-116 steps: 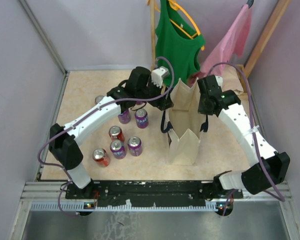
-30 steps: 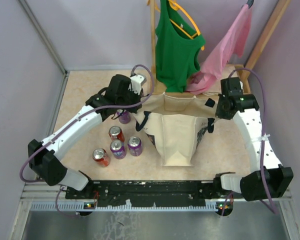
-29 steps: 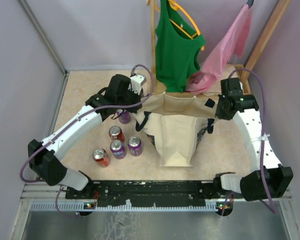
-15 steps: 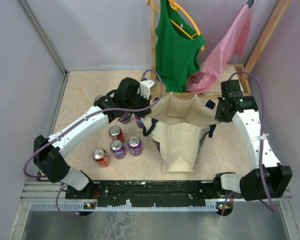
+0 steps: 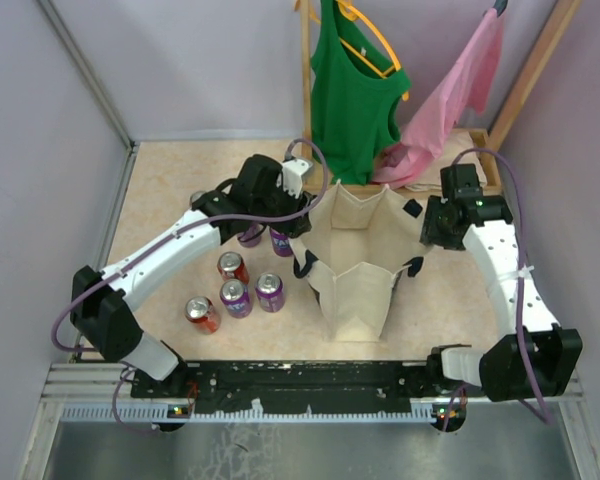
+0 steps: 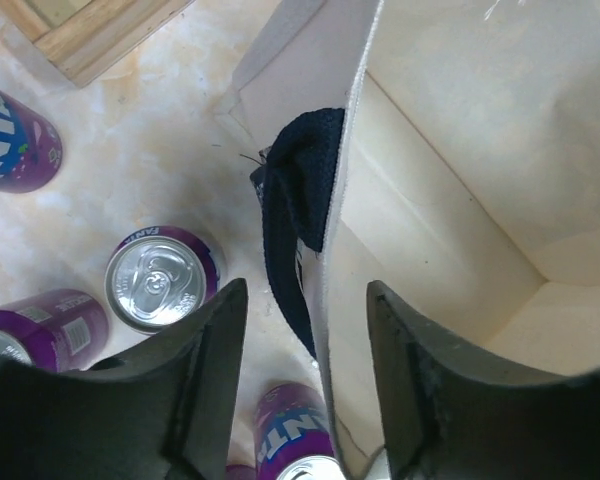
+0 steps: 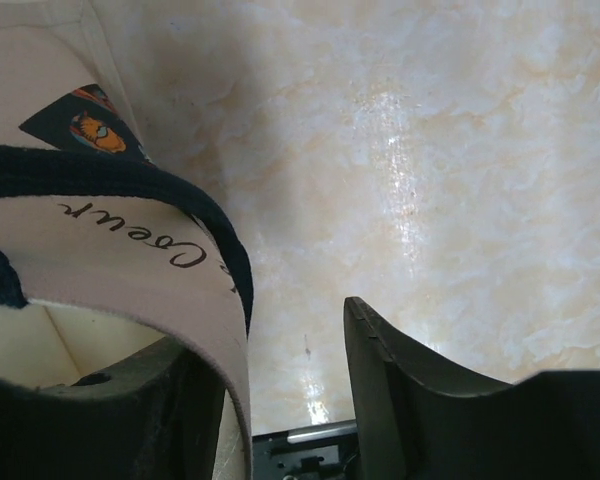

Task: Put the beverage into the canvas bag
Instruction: Adjust the canvas bag at the center of the board.

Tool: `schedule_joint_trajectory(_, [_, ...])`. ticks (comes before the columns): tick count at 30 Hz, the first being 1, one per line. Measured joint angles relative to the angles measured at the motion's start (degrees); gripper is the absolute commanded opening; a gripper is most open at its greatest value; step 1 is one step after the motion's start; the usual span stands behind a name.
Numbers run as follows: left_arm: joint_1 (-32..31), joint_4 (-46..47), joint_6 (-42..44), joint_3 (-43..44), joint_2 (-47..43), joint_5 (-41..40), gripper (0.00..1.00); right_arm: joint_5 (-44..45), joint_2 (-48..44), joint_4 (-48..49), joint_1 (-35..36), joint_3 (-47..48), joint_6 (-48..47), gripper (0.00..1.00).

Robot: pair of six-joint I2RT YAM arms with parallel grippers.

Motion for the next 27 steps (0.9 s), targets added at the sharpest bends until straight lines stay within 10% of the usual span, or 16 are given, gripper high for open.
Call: schedule_joint_trajectory(27, [0.33,6.62,-0.13,11.91,1.2,10.99,0.85,-7.32,0.68,5.88,5.11,4.07,0.09,0.72])
